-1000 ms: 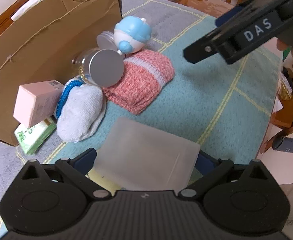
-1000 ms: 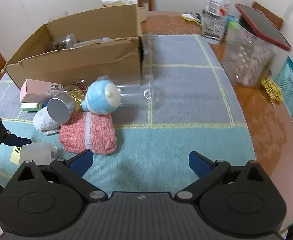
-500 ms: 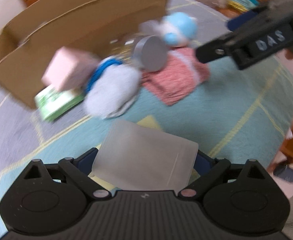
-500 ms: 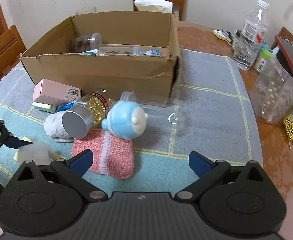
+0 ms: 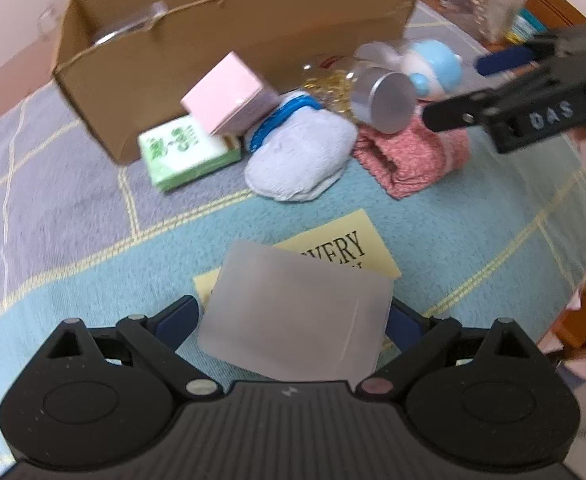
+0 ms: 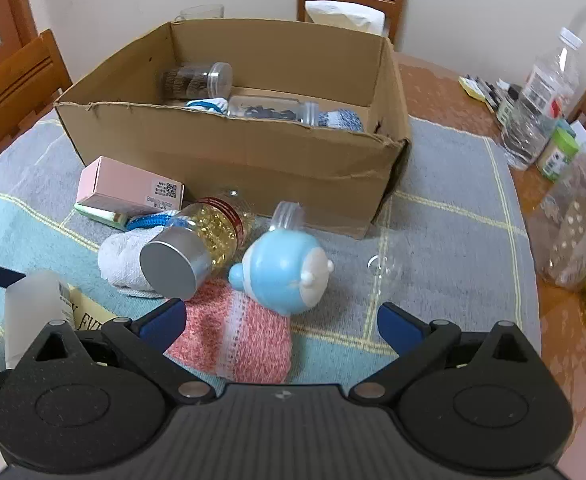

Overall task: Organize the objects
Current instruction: 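Grasp the blue round toy with the right tool while the left tool holds the plastic box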

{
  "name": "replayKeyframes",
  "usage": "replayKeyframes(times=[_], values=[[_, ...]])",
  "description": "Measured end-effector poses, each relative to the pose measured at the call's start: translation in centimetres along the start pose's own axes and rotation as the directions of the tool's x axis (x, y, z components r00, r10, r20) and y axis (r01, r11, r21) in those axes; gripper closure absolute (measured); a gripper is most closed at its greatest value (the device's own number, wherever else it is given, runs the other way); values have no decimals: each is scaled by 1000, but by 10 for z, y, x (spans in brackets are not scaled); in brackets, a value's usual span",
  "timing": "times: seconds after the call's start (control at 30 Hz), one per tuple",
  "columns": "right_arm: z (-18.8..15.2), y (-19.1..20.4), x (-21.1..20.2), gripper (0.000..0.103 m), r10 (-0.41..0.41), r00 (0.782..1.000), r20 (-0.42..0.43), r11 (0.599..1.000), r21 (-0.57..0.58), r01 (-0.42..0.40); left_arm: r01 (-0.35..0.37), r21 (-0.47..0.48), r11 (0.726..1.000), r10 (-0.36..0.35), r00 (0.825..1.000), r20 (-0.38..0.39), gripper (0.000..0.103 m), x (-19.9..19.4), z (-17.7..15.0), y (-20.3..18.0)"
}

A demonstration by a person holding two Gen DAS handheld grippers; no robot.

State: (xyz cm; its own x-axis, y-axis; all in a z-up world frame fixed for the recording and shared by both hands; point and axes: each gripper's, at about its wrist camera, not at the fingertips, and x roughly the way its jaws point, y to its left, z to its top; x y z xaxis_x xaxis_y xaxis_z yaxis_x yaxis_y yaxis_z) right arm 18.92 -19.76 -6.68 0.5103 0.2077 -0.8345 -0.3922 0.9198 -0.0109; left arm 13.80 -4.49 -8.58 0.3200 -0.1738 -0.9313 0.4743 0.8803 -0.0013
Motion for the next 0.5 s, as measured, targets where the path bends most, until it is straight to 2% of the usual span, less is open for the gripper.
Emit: replayKeyframes(times=[0.23, 0.33, 0.5], values=[[5, 2, 4, 9, 10, 1000, 1, 998, -65, -10, 5, 100, 995, -6, 1000, 8, 7, 2, 8, 0], [5, 4, 3, 16, 5, 1000, 2, 994, -106, -5, 13, 106, 994, -14, 1000, 11, 7, 3, 9, -2], [4, -2, 2, 17, 16, 1000, 4, 993, -117, -16, 12, 110, 994, -13, 1000, 9, 7, 6, 11, -6]])
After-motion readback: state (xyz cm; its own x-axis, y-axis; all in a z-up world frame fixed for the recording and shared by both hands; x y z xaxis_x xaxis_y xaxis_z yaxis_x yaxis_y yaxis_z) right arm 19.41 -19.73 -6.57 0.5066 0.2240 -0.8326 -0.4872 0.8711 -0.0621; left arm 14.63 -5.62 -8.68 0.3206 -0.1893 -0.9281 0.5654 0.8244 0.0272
